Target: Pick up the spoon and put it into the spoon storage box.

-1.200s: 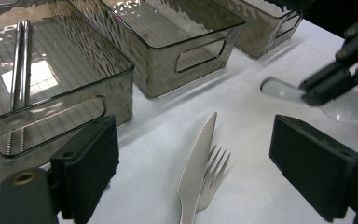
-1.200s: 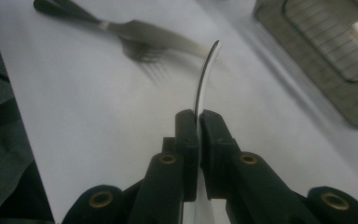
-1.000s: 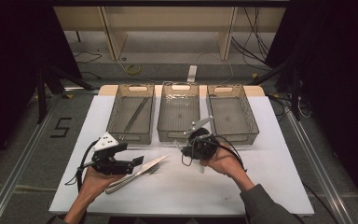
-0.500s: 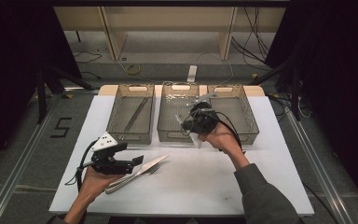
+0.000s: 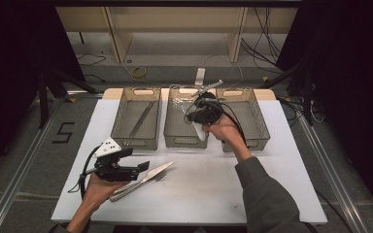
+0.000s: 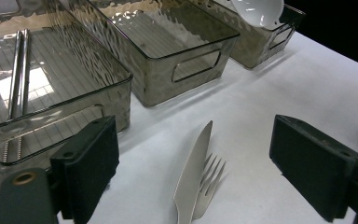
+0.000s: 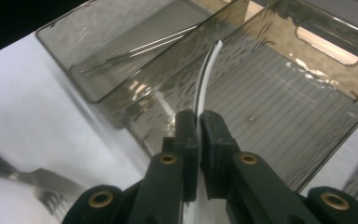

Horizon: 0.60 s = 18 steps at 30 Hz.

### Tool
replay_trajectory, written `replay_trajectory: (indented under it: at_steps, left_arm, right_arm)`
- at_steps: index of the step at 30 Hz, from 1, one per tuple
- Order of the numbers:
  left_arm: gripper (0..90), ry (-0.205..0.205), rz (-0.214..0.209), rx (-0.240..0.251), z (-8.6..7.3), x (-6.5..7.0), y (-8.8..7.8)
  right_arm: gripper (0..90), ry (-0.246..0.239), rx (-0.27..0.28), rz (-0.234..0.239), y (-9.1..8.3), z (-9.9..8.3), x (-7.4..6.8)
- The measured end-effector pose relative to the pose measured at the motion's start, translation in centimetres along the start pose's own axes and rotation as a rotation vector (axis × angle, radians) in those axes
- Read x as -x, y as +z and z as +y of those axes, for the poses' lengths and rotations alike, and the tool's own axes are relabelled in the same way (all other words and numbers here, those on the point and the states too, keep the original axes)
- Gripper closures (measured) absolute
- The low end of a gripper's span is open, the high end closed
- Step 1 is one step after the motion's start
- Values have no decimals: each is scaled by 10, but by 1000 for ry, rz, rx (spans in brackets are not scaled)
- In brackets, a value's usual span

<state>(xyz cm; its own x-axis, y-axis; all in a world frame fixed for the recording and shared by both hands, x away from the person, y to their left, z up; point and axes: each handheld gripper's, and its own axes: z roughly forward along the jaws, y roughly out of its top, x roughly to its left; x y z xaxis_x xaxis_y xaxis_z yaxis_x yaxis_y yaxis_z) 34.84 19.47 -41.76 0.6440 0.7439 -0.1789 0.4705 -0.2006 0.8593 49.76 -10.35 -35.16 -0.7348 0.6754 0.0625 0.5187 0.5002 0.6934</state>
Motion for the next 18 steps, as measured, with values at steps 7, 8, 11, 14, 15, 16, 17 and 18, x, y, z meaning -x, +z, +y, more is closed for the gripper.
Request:
replay_trajectory:
  at_steps: [7, 8, 11, 14, 15, 16, 17, 18]
  left_arm:
    - [151, 2, 1, 4, 0, 0, 0]
    - [151, 2, 1, 4, 0, 0, 0]
    - [151, -1, 3, 7, 0, 0, 0]
    - [151, -3, 2, 7, 0, 0, 0]
    - [150, 0, 2, 6, 0, -1, 0]
    - [151, -1, 2, 7, 0, 0, 0]
    - [151, -1, 3, 8, 0, 0, 0]
    - [151, 0, 3, 8, 0, -1, 0]
  right_arm:
    - [870, 17, 13, -28, 8, 11, 11]
    - [869, 23, 17, -31, 9, 12, 13]
    - [870, 33, 19, -37, 14, 14, 17]
    - [869, 40, 22, -53, 19, 15, 21]
    - [869, 46, 21, -56, 20, 15, 22]
    - [869, 45, 23, -59, 22, 16, 24]
    - [869, 50, 22, -63, 23, 16, 25]
    - [869, 51, 21, -69, 25, 16, 26]
